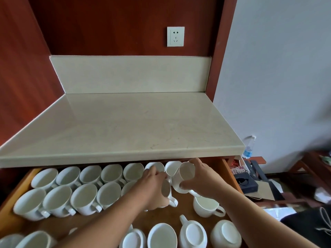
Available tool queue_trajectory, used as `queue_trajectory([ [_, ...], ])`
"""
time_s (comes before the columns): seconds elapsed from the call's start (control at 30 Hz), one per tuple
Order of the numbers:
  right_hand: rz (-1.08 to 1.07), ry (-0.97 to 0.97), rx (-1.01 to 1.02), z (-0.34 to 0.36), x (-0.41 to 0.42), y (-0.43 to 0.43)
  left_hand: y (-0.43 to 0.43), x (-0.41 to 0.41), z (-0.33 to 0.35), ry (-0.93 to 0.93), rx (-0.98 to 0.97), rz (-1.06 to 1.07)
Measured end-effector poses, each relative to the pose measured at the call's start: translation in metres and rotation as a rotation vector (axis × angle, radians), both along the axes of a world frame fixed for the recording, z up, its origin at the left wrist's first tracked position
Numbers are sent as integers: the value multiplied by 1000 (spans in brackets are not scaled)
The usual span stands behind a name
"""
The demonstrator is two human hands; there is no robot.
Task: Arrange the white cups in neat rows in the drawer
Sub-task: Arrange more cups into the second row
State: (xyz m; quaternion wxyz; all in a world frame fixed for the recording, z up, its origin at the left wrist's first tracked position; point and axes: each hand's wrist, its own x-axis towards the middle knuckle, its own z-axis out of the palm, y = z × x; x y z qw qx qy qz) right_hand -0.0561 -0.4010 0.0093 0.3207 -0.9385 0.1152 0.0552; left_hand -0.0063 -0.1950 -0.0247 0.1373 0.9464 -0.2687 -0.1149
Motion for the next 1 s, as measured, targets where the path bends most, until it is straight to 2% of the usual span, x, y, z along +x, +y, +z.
queue_trajectory([
  [0.43, 45, 73, -118, -13, 6, 19, 4, 2, -22, -104, 92, -79],
  [0.7, 93, 94, -162, -22, 2, 21, 8, 0, -28, -168, 27, -61],
  [0.9, 53, 136, -183, -37, 6, 23, 13, -1, -30, -241, 76, -96],
  [1.0, 84, 102, -261, -46, 8, 27, 11, -2, -33, -255, 88, -95],
])
